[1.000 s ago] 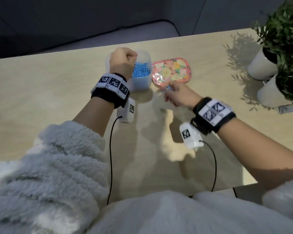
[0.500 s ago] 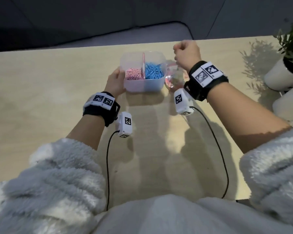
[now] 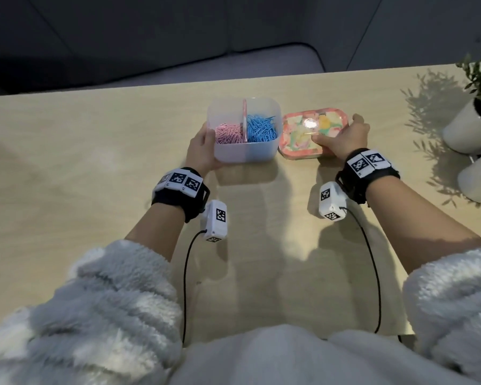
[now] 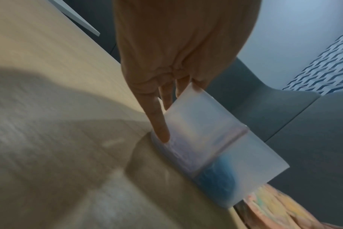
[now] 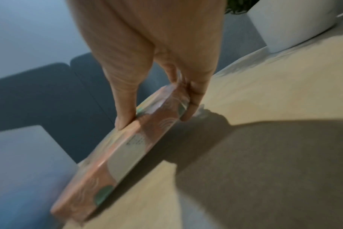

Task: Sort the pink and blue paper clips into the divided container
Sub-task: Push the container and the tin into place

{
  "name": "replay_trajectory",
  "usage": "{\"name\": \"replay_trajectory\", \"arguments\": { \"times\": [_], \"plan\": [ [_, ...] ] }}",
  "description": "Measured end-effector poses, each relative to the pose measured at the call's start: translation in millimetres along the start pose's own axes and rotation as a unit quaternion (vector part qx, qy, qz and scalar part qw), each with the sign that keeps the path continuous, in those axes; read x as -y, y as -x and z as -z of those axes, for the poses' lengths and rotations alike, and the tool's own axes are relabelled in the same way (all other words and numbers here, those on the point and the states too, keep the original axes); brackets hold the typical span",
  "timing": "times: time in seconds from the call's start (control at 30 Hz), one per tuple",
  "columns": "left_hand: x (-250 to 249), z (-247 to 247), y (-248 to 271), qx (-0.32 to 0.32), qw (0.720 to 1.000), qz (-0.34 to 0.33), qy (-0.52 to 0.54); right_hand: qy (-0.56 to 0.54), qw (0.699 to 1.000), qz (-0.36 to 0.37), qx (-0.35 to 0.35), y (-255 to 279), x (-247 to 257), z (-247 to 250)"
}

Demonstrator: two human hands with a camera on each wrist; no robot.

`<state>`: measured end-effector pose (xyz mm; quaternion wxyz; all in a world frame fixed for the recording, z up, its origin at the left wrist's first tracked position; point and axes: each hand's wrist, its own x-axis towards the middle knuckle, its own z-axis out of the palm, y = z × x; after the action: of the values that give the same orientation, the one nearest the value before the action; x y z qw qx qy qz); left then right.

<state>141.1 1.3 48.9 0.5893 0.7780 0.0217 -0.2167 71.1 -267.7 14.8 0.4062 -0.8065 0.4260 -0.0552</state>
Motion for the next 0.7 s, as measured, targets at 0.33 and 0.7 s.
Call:
{"name": "replay_trajectory", "arguments": {
  "times": [0.33, 0.7],
  "plan": [
    [20.3, 1.4, 32.7, 0.004, 1.0, -0.026, 0.008, -0.137, 0.964, 0.18, -0.141, 78.8, 15.2, 39.0],
    [18.3, 12.4, 18.5, -0.031, 0.999, 0.022, 0.023, -0.318, 0.939, 0.104, 0.08, 96.8, 83.5, -40.8]
  ]
}}
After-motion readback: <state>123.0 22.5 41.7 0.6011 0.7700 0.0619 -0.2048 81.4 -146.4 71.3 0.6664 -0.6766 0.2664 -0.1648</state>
